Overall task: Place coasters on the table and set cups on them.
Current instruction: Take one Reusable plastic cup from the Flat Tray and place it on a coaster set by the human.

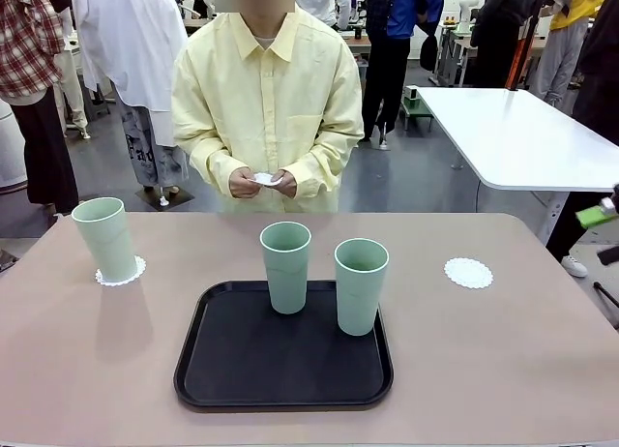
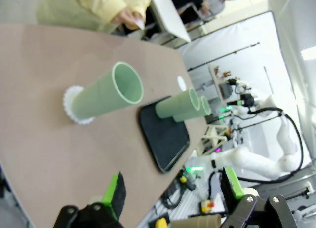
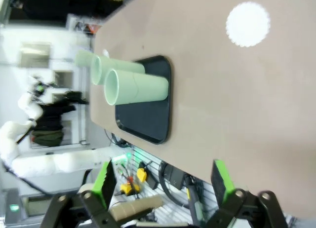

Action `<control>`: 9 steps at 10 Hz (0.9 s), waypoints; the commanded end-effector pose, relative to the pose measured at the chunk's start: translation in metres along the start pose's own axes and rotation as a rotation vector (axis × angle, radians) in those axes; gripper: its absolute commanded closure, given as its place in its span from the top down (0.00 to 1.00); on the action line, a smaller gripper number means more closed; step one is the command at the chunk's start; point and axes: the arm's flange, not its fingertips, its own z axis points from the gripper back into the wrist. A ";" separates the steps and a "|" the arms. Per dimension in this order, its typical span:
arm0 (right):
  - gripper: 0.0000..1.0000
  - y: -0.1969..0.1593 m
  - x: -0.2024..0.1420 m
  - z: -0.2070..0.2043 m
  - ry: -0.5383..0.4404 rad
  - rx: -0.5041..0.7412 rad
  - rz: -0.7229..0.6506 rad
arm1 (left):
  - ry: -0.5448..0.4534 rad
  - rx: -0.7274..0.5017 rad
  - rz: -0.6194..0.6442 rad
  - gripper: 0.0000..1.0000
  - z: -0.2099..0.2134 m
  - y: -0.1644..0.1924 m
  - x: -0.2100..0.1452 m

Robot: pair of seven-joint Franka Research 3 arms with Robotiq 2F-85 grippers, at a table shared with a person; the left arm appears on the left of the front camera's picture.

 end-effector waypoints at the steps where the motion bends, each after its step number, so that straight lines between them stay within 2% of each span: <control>1: 1.00 0.023 0.050 -0.006 0.071 -0.121 0.260 | -0.005 -0.005 -0.001 1.00 0.002 -0.001 -0.001; 2: 1.00 0.041 0.059 -0.011 0.140 -0.121 0.454 | -0.005 -0.005 -0.001 1.00 0.002 -0.001 -0.001; 3: 1.00 0.064 0.061 -0.023 0.168 -0.122 0.606 | -0.005 -0.005 -0.001 1.00 0.002 -0.001 -0.001; 5: 1.00 0.099 0.056 -0.056 0.314 -0.211 0.847 | -0.005 -0.005 -0.001 1.00 0.002 -0.001 -0.001; 6: 1.00 0.114 0.054 -0.074 0.367 -0.265 0.943 | -0.005 -0.005 -0.001 1.00 0.002 -0.001 -0.001; 8: 1.00 0.133 0.057 -0.113 0.378 -0.384 1.022 | -0.005 -0.005 -0.001 1.00 0.002 -0.001 -0.001; 9: 1.00 0.137 0.059 -0.128 0.367 -0.397 1.043 | -0.005 -0.005 -0.001 1.00 0.002 -0.001 -0.001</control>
